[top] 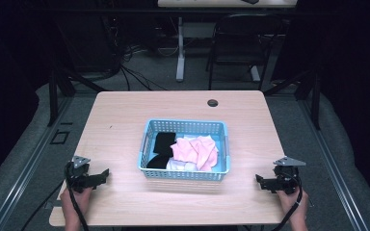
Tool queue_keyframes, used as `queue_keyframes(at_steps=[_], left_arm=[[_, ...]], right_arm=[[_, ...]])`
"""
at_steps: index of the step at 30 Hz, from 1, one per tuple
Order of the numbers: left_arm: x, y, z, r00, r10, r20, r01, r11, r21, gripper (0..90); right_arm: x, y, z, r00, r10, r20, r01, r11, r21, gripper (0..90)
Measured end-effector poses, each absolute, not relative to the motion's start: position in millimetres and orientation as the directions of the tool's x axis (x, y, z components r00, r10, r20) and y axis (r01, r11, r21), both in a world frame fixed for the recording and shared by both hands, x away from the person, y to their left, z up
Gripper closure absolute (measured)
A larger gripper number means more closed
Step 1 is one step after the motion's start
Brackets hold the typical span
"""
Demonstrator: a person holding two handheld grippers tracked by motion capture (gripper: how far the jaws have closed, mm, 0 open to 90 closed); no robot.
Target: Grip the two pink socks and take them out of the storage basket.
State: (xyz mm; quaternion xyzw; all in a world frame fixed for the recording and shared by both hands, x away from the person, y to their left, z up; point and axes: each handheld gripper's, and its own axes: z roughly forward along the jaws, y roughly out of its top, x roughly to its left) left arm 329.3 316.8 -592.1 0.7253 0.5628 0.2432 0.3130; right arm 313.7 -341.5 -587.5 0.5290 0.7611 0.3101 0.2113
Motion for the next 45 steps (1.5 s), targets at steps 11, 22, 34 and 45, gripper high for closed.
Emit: queue_keyframes(at_steps=[11,22,34,45], left_arm=[[329.4,316.8,-592.2,0.248,0.969,-0.001,0.664,-0.169,0.728,8.6],[329.4,316.8,-592.1,0.248,0.969,0.0,0.664,-0.17,0.728,8.7],[329.6,316.8,-592.3,0.246,0.969,-0.004,0.664,-0.166,0.729,8.7],[329.6,316.7,-592.3,0.246,0.969,-0.004,0.664,-0.166,0.73,8.7]], right_arm=[[313.8,-341.6,-587.5,-0.352,0.936,0.007,0.674,0.249,0.695,0.2],[314.2,-341.2,-586.0,-0.352,0.936,0.0,0.684,0.258,0.682,0.0],[322.4,-343.6,-569.0,-0.329,0.944,0.034,0.74,0.236,0.63,0.0],[325.3,-326.8,-523.1,-0.371,0.928,0.021,0.759,0.29,0.583,0.0]])
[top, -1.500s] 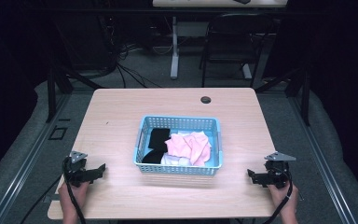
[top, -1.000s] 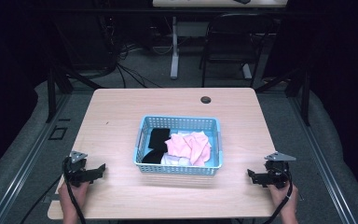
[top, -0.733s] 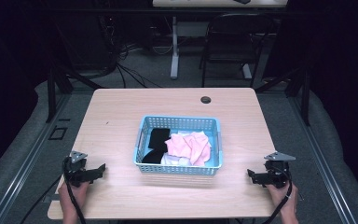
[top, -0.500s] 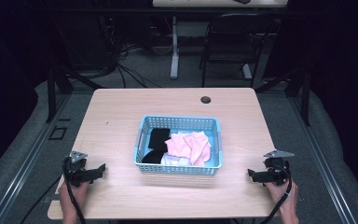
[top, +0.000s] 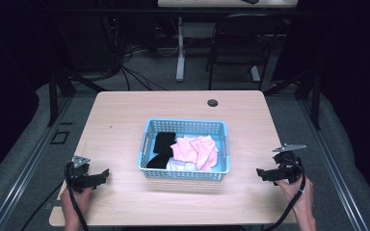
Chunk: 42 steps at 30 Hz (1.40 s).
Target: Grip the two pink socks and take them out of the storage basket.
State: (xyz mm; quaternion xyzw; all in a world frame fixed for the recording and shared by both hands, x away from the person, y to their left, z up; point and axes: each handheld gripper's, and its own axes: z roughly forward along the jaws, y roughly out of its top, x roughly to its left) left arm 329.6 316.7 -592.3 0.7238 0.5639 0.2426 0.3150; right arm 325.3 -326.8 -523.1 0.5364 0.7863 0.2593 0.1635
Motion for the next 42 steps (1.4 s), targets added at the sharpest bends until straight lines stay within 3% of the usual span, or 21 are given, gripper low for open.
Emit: queue_keyframes(at_steps=[21,42], left_arm=[[329.6,317.0,-592.2,0.249,0.969,-0.003,0.665,-0.168,0.728,8.7],[329.6,316.8,-592.3,0.247,0.969,-0.005,0.664,-0.165,0.73,8.7]], right_arm=[[336.6,-303.0,-458.6,-0.453,0.891,-0.02,0.756,0.396,0.521,0.0],[364.4,-258.6,-418.0,-0.546,0.836,-0.051,0.731,0.505,0.459,0.0]])
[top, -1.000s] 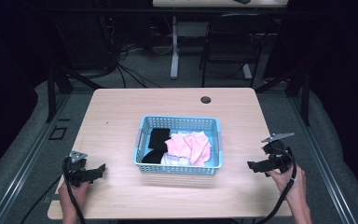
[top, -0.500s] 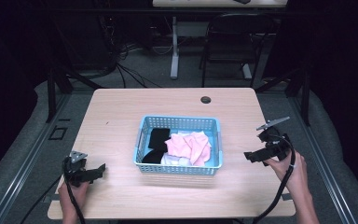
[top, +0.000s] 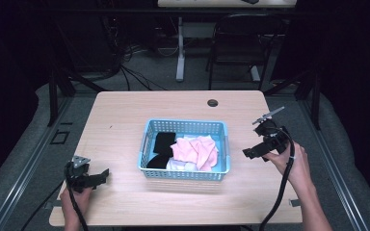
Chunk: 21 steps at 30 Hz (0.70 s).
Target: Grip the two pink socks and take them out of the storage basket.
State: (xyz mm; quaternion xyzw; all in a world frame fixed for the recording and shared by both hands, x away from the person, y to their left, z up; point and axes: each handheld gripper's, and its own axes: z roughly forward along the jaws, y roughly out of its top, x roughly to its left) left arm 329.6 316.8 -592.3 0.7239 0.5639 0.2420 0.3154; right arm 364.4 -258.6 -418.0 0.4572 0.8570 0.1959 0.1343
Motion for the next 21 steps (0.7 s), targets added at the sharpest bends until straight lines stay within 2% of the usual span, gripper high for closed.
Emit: queue_keyframes(at_steps=[21], left_arm=[[329.7,317.0,-592.3,0.248,0.969,-0.005,0.664,-0.166,0.729,8.8]], right_arm=[[398.8,-186.9,-414.4,-0.658,0.752,-0.039,0.678,0.615,0.403,0.0]])
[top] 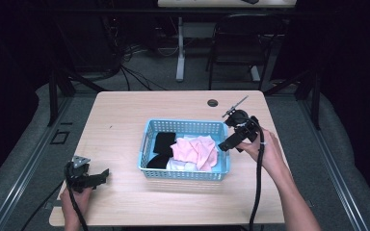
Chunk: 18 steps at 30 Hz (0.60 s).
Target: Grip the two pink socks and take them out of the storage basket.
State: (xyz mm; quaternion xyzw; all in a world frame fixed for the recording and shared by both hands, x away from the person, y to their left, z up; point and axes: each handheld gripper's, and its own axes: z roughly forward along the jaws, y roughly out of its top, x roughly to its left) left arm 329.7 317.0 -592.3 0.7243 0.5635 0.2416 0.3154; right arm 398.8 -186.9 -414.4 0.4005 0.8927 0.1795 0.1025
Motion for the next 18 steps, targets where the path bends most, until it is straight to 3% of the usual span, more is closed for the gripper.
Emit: queue_keyframes(at_steps=[18], left_arm=[[329.8,317.1,-592.3,0.249,0.968,-0.005,0.664,-0.167,0.729,8.8]], right_arm=[[436.8,-117.1,-454.8,-0.731,0.682,0.025,0.66,0.696,0.282,0.0]])
